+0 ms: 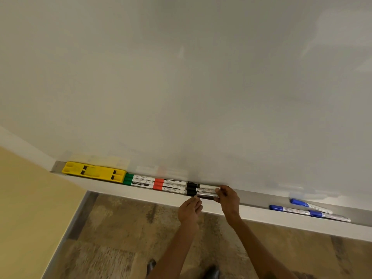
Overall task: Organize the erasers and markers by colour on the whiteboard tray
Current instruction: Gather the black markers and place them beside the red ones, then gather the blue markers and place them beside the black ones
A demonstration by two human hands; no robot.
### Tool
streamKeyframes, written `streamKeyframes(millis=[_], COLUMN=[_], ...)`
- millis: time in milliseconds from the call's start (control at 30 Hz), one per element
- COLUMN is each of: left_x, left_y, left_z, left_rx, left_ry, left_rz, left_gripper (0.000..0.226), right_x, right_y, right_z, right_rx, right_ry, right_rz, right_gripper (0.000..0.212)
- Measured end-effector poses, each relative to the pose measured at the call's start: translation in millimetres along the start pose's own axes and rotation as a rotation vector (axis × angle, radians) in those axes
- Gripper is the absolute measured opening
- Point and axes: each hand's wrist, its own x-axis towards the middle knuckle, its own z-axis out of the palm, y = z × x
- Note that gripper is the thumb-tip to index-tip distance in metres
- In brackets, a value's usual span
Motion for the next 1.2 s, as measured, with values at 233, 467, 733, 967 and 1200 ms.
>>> streamKeyframes(millis=[233,467,733,967,1200], left_x=[1,2,-13,-36,-61], left_y=[9,-1,-33,-109,-148], left_z=[-4,-5,17,36,73], left_rx=[0.003,0.060,0.259,0.639,0.565], left_ry=[-0.013,-0.037,-0.143,-0.316,-0.411], left_rz=[0.005,0.002,-0.107,-0.161,-0.234], left_gripper=[0.016,0.011,0.015,0.025,0.037], right_x=[-10,-11,-16,-11,11], right_y=[3,-8,-2,25,25], right_z=[3,16,-49,-199,-244], right_rx=[-0.469,-0.493,-0.691,-1.129,-1.303], right_ry=[0.165,0.119,0.087,0.192,0.018], right_rz=[-0.160,-0.143,-0.312,-0.173,-0.219], right_gripper=[0.022,0.009,0.014,0.046,0.046])
